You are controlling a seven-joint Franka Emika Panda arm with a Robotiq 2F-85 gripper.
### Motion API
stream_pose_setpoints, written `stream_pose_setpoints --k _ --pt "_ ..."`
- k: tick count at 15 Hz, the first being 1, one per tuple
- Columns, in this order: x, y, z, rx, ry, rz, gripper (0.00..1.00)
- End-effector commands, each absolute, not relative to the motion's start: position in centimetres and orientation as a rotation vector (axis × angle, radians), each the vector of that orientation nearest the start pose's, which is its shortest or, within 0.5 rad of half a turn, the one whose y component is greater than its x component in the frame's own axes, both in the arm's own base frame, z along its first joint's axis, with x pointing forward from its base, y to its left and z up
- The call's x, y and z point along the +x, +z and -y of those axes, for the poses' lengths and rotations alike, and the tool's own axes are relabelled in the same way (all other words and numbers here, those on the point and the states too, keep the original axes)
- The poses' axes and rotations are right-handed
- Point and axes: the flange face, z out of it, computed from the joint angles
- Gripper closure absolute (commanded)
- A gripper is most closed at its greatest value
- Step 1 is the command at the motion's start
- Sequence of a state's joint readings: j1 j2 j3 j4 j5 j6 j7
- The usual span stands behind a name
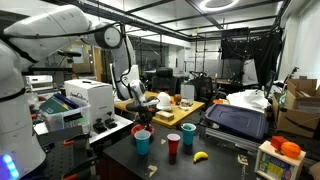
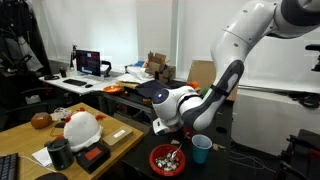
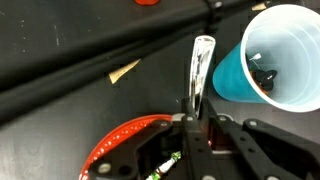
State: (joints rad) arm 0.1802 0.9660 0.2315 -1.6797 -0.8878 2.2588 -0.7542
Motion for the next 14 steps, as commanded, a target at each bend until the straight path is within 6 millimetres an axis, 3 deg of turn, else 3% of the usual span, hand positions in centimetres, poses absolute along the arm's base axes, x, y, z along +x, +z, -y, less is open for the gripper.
stream_pose_setpoints --k 1,9,14 --pt "57.1 4.6 -22.2 1.811 -0.549 -2.189 0.97" --pt "57.5 6.0 -22.7 2.176 -0.55 -2.041 0.97" --pt "59.9 8.6 -22.4 2.491 -0.397 -1.791 0.97"
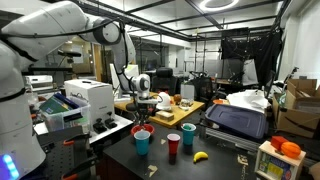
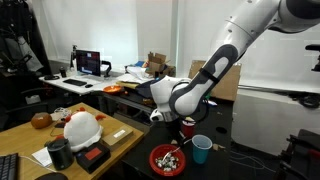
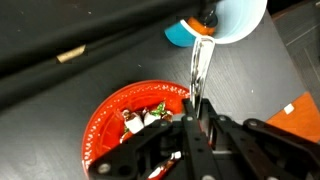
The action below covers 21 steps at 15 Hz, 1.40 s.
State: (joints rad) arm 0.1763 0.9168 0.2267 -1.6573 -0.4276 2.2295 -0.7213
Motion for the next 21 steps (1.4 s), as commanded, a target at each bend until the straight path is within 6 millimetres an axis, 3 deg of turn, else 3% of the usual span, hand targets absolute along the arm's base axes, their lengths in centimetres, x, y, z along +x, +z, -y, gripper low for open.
stream_pose_setpoints --k 1,6,13,18,21 --pt "60.4 9.2 -22.2 -2.62 0.374 1.786 0.97" --pt "63.2 10.4 -20.0 -2.885 0.209 1.486 0.97" --pt "67.0 6.7 -14.5 -3.129 0.242 0.914 0.97" --pt "68.3 4.3 -14.6 -3.167 0.222 0.483 0.97" --pt "68.0 2.4 -14.9 -3.17 0.244 0.381 0.97"
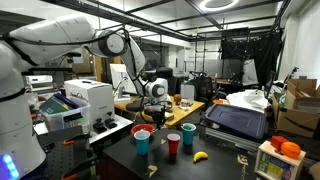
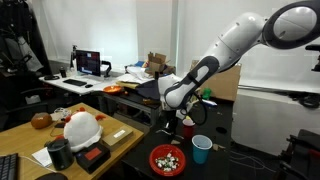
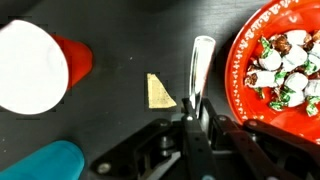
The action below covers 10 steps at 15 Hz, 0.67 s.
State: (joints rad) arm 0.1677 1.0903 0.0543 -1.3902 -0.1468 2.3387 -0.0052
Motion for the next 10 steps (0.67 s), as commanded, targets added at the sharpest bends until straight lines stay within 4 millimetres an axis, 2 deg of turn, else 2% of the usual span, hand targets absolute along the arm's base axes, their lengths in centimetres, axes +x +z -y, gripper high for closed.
stream_pose_setpoints --k 1,4,10 --pt "67.9 1.8 -14.9 -3.174 0.244 0.375 0.97" --pt "67.0 0.7 -15.8 -3.166 0.22 0.453 0.97" --pt "65.8 -0.7 -19.1 -3.197 0.084 0.685 0.97"
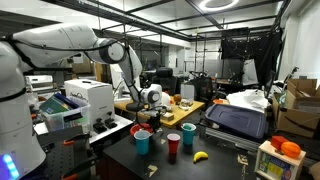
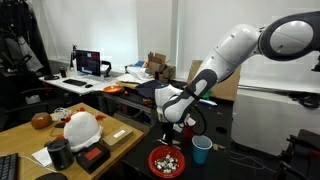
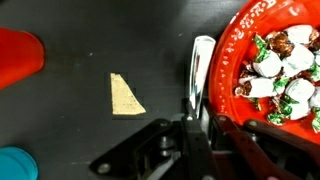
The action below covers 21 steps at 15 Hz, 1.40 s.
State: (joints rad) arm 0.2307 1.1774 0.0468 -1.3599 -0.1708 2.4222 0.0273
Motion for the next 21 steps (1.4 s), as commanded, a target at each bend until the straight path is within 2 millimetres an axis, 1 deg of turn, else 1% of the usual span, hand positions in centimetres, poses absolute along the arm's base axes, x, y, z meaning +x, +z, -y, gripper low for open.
stream_pose_setpoints --k 1,5,9,10,11,13,15,16,17,19,20,21 --pt "65.8 -0.7 -19.3 -3.208 0.053 0.734 0.97" --pt "66.0 -0.8 -19.3 -3.235 -0.05 0.861 0.97" --pt "66.0 -1.2 -18.1 -3.261 -0.112 0.967 0.97" --pt "65.9 -1.4 -17.6 -3.27 -0.096 1.02 0.63" --pt "65.8 -1.5 -17.1 -3.27 -0.084 1.077 0.62" --pt "65.7 -1.3 -16.6 -3.28 -0.075 1.11 0.49" --pt "65.6 -0.5 -16.7 -3.262 -0.065 1.078 0.33" --pt "65.6 -0.1 -16.9 -3.248 -0.057 1.063 0.26" --pt "65.6 0.6 -17.4 -3.226 -0.054 1.049 0.18" --pt "65.3 2.0 -18.5 -3.177 -0.046 1.039 0.05" --pt "65.0 2.9 -19.2 -3.14 -0.022 1.041 0.0" --pt "64.5 3.6 -19.7 -3.11 -0.003 1.048 0.0"
